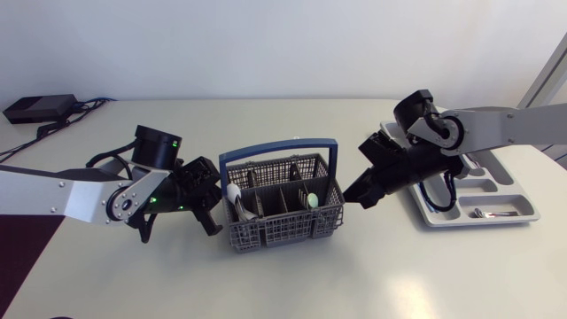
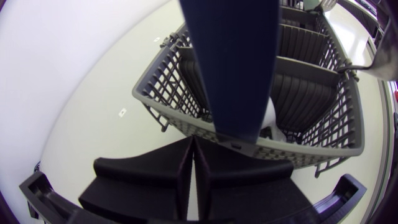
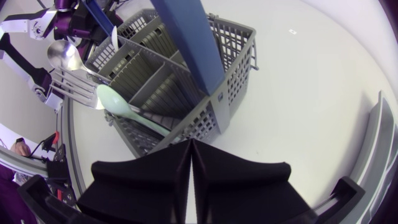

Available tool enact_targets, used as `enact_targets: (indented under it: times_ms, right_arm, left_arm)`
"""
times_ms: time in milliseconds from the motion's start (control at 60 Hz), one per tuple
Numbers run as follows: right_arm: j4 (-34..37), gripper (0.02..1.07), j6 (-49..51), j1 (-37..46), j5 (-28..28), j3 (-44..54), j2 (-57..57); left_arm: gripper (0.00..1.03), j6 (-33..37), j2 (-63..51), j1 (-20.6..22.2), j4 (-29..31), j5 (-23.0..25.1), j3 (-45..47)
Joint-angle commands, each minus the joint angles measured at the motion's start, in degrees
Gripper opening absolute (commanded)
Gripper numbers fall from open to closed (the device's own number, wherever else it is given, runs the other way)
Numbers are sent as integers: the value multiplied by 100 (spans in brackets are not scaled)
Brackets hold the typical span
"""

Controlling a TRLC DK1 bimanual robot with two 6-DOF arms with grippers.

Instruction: Sort the cutlery from the basket into the organizer compartments.

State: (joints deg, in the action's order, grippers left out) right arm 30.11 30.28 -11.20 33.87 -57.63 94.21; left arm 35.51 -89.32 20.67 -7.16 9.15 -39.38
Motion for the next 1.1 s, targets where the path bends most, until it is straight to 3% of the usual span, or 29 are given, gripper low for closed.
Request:
enact_targets:
  times_ms: [0,33,167,333,483,733,1083]
  right_arm:
    - [-66,27,-260,-14,-293,261,-413]
    - [-49,35,-286,-31,-442,322,-632]
    - [180,50,-497,-207,-873,428,-1459]
    - [566,52,-743,-699,-1181,445,-2373]
    - [777,52,-1218,-1640,-1787,357,-2856]
    - [786,52,-1894,-2888,-2833,-3,-2548]
    - [487,52,-2114,-3204,-3334,-328,-1784]
  left_arm:
    - [7,176,354,-98,39,70,97]
    - [8,211,547,-124,101,70,167]
    - [14,246,1171,-203,566,114,325]
    - [19,237,2340,-98,1270,158,563]
    - [20,62,3105,192,1814,158,589]
    - [20,-387,3579,939,2377,78,536]
    - [20,-694,3711,1326,2614,70,475]
